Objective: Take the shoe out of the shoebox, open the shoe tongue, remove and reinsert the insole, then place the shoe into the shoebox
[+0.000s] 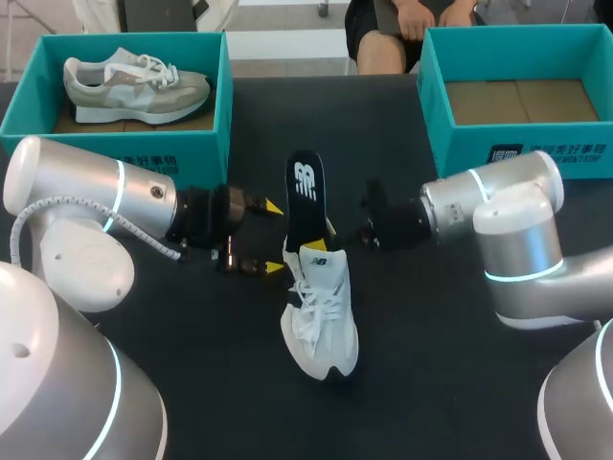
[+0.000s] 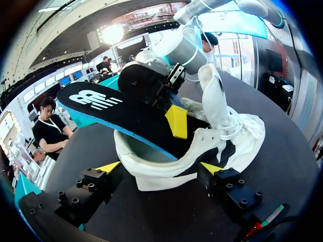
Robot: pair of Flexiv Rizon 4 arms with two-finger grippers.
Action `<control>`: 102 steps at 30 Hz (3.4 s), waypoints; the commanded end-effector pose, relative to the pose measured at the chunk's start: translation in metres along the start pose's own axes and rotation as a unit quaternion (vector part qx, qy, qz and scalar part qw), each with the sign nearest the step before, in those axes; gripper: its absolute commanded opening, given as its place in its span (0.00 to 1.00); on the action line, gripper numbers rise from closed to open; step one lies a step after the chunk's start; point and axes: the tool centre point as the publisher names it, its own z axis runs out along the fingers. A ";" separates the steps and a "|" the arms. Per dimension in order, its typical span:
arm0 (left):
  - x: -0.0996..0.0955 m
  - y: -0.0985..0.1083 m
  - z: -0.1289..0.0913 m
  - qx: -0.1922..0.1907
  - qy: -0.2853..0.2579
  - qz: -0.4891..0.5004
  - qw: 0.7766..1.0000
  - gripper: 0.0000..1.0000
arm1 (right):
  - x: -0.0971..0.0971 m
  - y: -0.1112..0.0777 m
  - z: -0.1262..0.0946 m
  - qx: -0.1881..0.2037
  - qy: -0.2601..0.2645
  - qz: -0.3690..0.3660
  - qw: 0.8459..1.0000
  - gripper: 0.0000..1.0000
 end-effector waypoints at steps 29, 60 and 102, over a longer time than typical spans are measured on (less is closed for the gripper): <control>0.001 -0.001 0.000 -0.002 0.000 0.000 1.000 1.00 | -0.011 0.017 0.001 0.035 0.010 -0.017 0.999 0.00; 0.001 -0.001 0.000 -0.002 0.000 0.000 1.000 1.00 | -0.009 0.036 -0.007 0.063 -0.009 -0.025 0.998 0.24; 0.001 -0.001 0.000 -0.002 0.000 0.000 1.000 1.00 | -0.013 0.032 -0.008 0.139 0.006 0.038 0.990 0.02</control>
